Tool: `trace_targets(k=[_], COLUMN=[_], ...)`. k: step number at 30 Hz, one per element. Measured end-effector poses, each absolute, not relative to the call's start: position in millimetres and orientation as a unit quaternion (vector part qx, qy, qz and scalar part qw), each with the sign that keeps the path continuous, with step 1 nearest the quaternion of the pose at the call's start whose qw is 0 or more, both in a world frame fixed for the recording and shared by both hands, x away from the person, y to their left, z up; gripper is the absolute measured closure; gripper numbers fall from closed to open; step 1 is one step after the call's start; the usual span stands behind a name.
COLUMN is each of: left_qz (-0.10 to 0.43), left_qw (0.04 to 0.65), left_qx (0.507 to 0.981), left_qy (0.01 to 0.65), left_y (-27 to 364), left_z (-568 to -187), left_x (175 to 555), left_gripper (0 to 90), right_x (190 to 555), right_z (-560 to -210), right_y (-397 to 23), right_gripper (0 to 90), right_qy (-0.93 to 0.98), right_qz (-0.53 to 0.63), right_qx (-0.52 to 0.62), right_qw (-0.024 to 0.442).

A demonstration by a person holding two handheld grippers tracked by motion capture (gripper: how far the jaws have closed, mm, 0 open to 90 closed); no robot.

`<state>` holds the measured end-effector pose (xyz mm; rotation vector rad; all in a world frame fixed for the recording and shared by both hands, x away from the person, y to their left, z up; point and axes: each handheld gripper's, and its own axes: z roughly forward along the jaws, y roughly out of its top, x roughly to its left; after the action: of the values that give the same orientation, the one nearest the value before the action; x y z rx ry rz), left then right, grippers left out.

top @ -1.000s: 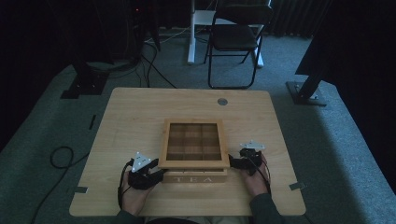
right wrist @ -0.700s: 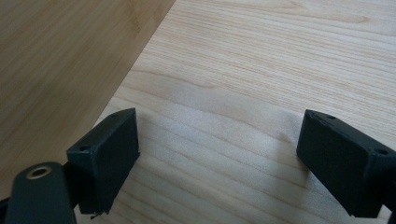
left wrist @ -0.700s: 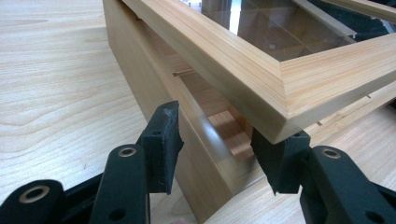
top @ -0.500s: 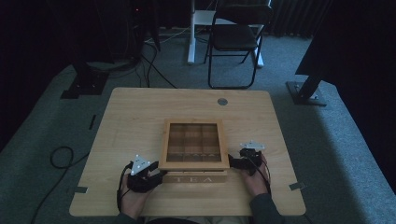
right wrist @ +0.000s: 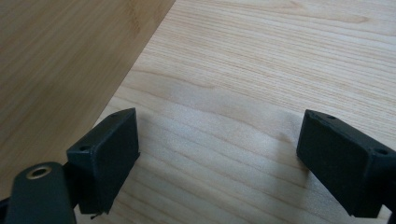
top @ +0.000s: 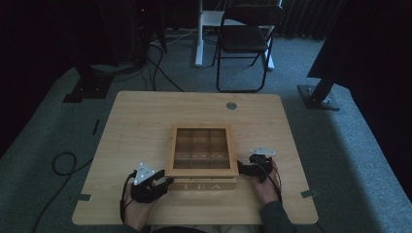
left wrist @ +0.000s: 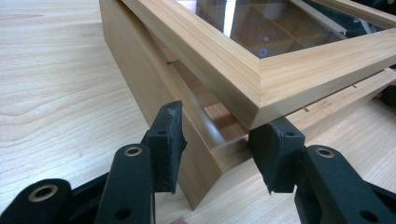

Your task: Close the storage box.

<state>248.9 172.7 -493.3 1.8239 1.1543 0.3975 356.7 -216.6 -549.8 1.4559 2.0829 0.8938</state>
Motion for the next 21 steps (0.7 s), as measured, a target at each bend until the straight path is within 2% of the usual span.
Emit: trace_targets(k=[15,21], left_qz=[0.14,0.135], left_qw=[0.44,0.466], left_qx=[0.759,0.738], left_qy=[0.46,0.468], left_y=[172,180], left_z=[-503,-499], left_x=[240,235], left_gripper=[55.0,53.5], right_x=[357,357], right_z=[-550,-550], right_y=[-217,-217], right_gripper=[12.5,12.5], right_qy=[0.754,0.754], right_qz=[0.324,0.324], right_qx=[0.527,0.527], right_qw=[0.222,0.222])
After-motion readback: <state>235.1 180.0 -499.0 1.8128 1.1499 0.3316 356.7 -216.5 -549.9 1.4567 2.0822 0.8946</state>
